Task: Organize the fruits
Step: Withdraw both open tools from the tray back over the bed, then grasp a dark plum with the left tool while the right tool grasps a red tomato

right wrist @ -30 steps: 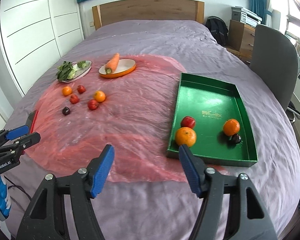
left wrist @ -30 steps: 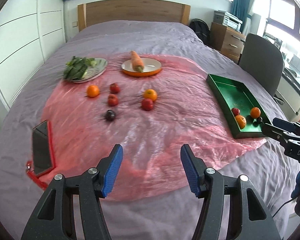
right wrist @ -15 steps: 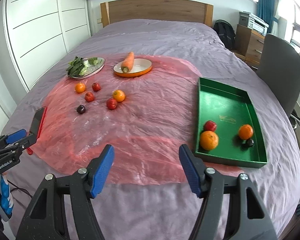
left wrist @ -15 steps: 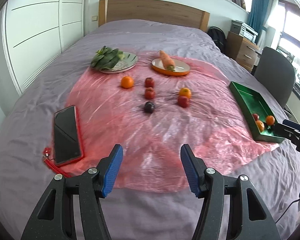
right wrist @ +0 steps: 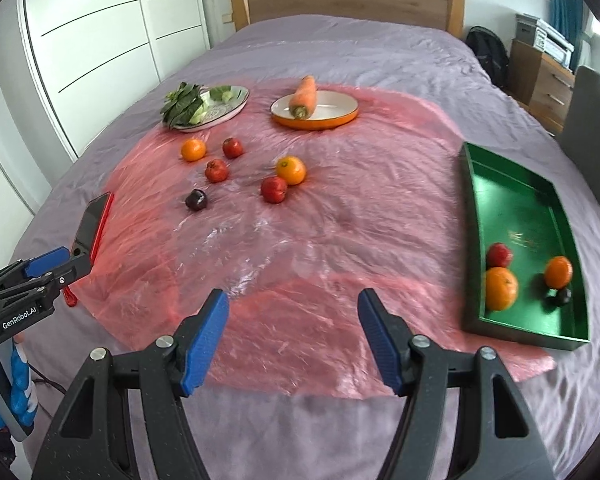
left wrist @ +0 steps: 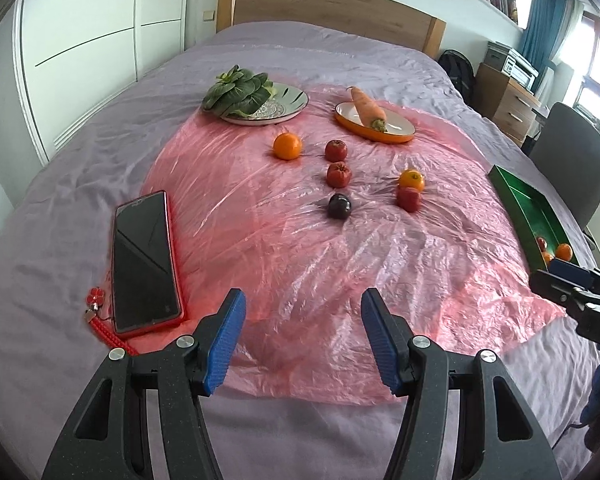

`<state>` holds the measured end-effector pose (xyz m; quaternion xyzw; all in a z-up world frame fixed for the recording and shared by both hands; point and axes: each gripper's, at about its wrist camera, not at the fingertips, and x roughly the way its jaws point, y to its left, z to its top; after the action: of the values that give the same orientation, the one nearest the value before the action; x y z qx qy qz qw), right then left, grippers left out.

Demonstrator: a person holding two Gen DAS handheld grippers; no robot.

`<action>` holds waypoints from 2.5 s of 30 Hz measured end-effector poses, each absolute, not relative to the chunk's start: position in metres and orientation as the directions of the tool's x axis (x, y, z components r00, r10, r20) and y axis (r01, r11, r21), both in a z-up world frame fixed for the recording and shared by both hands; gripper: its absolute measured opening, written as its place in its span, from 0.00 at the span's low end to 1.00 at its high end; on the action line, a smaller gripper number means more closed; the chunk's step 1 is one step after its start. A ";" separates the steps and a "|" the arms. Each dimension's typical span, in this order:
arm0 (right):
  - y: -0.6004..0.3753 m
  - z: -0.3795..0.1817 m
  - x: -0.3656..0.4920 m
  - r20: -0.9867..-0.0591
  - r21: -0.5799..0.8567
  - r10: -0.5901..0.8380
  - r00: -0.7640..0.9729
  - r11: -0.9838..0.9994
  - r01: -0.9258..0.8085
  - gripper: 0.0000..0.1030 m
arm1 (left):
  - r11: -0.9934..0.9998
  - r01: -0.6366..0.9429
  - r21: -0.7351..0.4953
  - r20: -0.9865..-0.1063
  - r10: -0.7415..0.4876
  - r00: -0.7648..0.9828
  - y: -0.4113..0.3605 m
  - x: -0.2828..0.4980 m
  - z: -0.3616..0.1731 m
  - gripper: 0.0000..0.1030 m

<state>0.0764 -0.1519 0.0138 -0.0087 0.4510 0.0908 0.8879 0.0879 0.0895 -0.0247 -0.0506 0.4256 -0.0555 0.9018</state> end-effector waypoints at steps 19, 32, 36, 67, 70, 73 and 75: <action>-0.114 -0.024 0.175 -0.794 0.176 0.291 0.535 0.951 -0.255 1.00 | 0.978 0.162 -0.130 -0.781 -0.202 0.591 0.059 0.174 -0.043 0.52; -0.113 -0.049 0.229 -0.820 0.217 0.286 0.495 0.957 -0.193 0.80 | 0.972 0.188 -0.139 -0.797 -0.223 0.562 0.042 0.220 -0.055 0.52; -0.111 -0.058 0.242 -0.831 0.216 0.276 0.482 0.960 -0.177 0.74 | 0.971 0.191 -0.144 -0.806 -0.227 0.547 0.040 0.229 -0.063 0.48; -0.109 -0.089 0.263 -0.845 0.223 0.257 0.470 0.966 -0.128 0.45 | 0.972 0.190 -0.140 -0.842 -0.218 0.493 0.037 0.248 -0.094 0.24; -0.110 -0.089 0.262 -0.841 0.227 0.260 0.475 0.966 -0.125 0.44 | 0.970 0.195 -0.144 -0.840 -0.224 0.494 0.037 0.247 -0.095 0.22; -0.112 -0.089 0.260 -0.834 0.235 0.266 0.482 0.964 -0.126 0.43 | 0.969 0.203 -0.142 -0.835 -0.228 0.501 0.037 0.245 -0.095 0.22; -0.113 -0.088 0.259 -0.830 0.243 0.274 0.486 0.962 -0.127 0.42 | 0.968 0.207 -0.143 -0.832 -0.231 0.504 0.038 0.244 -0.094 0.21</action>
<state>0.2592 -0.1131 -0.0880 0.0743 0.4932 0.1169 0.8588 0.2443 0.0382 -0.0941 -0.0121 0.4817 -0.1262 0.8671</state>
